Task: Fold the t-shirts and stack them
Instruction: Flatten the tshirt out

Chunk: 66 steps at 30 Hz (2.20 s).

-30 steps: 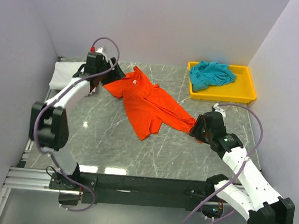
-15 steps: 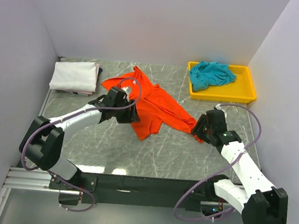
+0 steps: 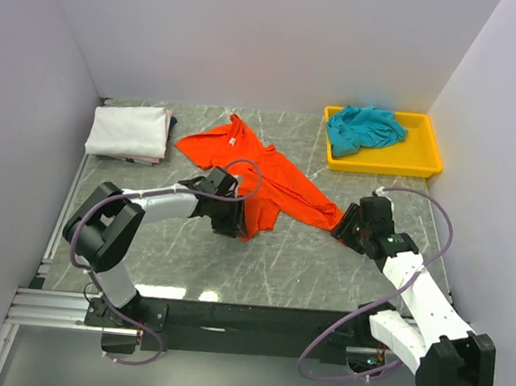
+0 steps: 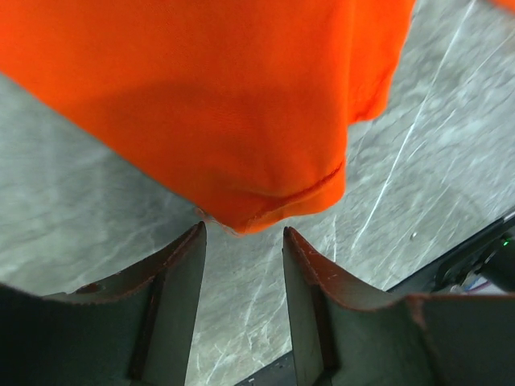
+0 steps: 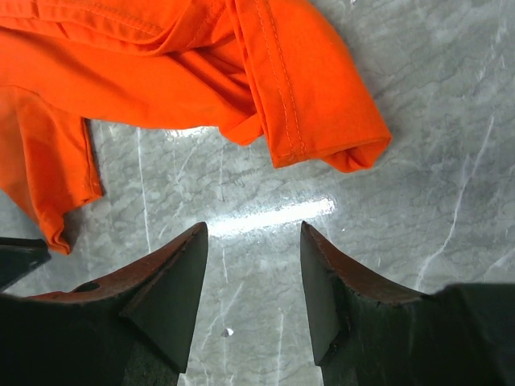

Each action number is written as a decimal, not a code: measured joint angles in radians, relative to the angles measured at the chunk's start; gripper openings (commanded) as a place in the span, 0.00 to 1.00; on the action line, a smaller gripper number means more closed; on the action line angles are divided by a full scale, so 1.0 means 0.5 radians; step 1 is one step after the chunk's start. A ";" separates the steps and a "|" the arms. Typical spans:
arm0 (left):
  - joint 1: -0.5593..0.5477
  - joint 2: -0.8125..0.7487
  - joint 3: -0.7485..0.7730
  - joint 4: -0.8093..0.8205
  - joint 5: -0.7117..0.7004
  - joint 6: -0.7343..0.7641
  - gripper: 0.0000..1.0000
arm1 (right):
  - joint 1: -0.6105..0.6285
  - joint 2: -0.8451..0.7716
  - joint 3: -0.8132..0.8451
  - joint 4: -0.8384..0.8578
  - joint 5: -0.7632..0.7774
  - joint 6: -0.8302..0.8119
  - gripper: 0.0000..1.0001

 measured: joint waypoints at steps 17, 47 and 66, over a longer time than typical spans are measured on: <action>-0.071 0.134 0.091 -0.049 0.010 -0.060 0.32 | -0.040 -0.152 -0.084 -0.050 -0.006 0.021 0.56; 0.520 -0.589 -0.164 -0.411 -0.354 -0.058 0.00 | -0.066 0.392 0.063 0.111 -0.013 -0.132 0.48; 0.544 -0.544 -0.146 -0.421 -0.340 -0.036 0.00 | 0.112 0.549 0.128 0.140 -0.089 -0.226 0.48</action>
